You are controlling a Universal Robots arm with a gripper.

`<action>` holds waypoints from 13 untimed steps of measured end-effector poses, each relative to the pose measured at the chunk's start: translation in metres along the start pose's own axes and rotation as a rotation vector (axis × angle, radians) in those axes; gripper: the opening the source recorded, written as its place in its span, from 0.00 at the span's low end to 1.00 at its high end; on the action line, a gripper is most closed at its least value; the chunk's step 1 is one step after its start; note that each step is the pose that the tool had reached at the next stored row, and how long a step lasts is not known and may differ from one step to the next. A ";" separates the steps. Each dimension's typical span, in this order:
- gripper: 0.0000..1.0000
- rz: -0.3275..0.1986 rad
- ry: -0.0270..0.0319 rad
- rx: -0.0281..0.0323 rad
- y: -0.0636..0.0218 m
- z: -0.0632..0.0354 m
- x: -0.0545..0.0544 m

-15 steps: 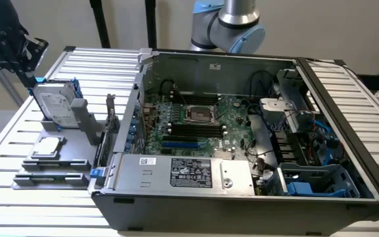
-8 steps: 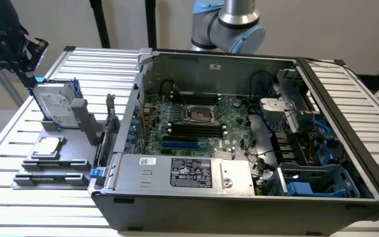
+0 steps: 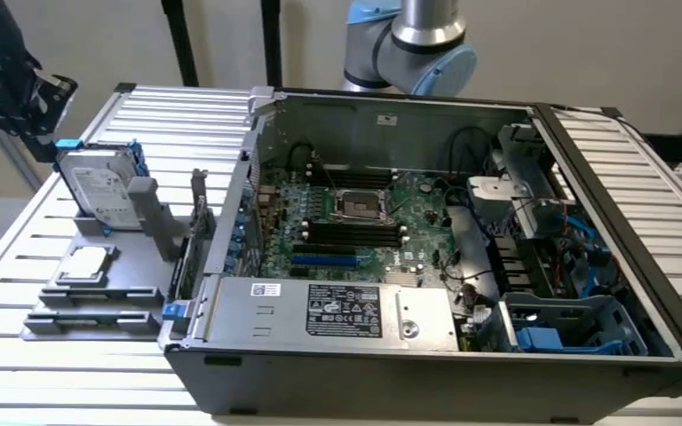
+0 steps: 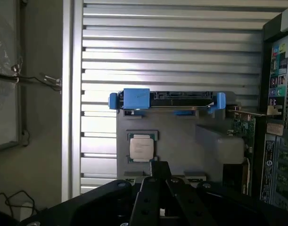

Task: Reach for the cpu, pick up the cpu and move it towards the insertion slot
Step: 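Pick up the cpu and move it towards the insertion slot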

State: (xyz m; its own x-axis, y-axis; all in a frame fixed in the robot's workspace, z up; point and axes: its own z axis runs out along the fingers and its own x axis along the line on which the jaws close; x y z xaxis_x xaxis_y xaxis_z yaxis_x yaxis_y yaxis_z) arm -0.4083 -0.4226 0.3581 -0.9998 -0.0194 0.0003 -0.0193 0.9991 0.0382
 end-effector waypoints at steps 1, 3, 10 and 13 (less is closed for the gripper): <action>0.11 0.000 0.0001 0.0001 -0.0002 0.0017 0.003; 0.11 -0.001 0.0002 0.0001 -0.0004 0.0049 0.008; 0.12 -0.006 0.0004 0.0003 -0.0004 0.0085 0.015; 0.24 -0.006 0.0003 0.0003 -0.0004 0.0085 0.016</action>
State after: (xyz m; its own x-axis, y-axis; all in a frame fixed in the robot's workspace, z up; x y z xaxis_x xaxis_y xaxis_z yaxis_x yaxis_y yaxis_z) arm -0.4239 -0.4230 0.3496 -0.9997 -0.0258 0.0003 -0.0258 0.9989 0.0380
